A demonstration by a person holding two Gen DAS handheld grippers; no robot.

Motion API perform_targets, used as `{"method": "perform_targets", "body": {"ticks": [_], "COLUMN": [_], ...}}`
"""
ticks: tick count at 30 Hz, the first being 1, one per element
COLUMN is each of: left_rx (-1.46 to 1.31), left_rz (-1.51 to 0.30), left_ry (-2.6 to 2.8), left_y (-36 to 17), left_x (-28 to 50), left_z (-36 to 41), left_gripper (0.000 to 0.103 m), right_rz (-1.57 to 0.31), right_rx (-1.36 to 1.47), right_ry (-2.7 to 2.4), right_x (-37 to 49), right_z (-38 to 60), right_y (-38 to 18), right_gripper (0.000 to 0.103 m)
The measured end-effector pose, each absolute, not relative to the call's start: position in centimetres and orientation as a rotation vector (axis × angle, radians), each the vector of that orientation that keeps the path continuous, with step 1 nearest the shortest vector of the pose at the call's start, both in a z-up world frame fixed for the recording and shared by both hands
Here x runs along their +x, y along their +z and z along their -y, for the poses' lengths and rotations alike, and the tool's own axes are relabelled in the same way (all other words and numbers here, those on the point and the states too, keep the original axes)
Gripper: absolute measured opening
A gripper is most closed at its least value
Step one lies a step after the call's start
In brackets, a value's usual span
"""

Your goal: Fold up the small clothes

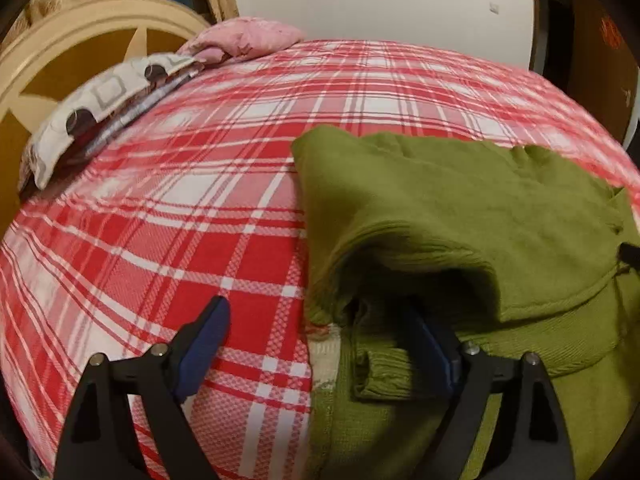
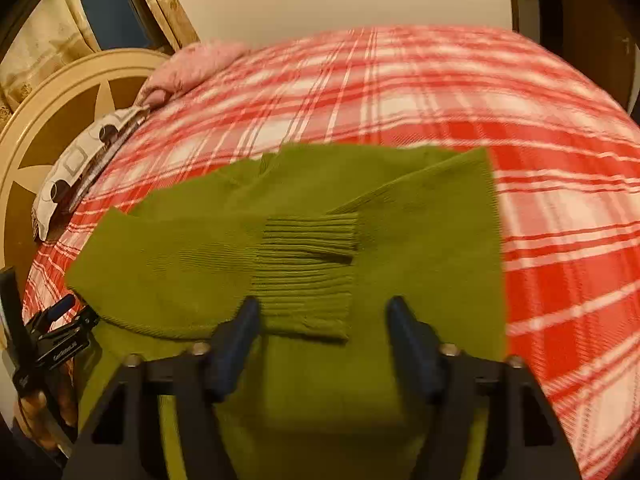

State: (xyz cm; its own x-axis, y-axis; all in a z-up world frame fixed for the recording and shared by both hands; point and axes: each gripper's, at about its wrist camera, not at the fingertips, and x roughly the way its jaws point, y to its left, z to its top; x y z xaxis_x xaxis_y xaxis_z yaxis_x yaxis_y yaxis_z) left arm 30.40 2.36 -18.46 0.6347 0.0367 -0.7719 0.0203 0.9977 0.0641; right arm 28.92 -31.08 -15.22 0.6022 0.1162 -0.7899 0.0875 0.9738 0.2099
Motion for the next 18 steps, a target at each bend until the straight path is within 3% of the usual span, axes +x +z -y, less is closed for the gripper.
{"method": "perform_targets", "body": {"ticks": [2,3,4,10,18], "left_rx": [0.021,-0.003,-0.017,-0.035,-0.063], "left_rz": [-0.896,-0.904,-0.909,-0.912,-0.924], "left_ry": [0.008,0.005,0.001,0.005,0.046], "left_y": [-18.7,-18.8,-18.9,-19.0,-19.1], "left_x": [30.5,30.6,30.7,30.7,30.9], "left_z": [-3.3,-3.6,-3.7,-4.1,-4.9], "left_gripper": [0.095,0.096,0.096,0.099,0.103], "right_rz": [-0.925,-0.922,-0.916,-0.814,-0.805], "right_rx": [0.203,0.178,0.163,0.087,0.043], "right_ry": [0.042,0.043,0.046,-0.003,-0.108], "right_x": [29.2,29.3,29.4,27.9,27.1], "right_z": [29.9,29.6,29.4,29.5,32.1], "right_y": [-15.2,-15.1,-15.0,-12.2,-11.4], "right_gripper": [0.042,0.021,0.016,0.008,0.007]}}
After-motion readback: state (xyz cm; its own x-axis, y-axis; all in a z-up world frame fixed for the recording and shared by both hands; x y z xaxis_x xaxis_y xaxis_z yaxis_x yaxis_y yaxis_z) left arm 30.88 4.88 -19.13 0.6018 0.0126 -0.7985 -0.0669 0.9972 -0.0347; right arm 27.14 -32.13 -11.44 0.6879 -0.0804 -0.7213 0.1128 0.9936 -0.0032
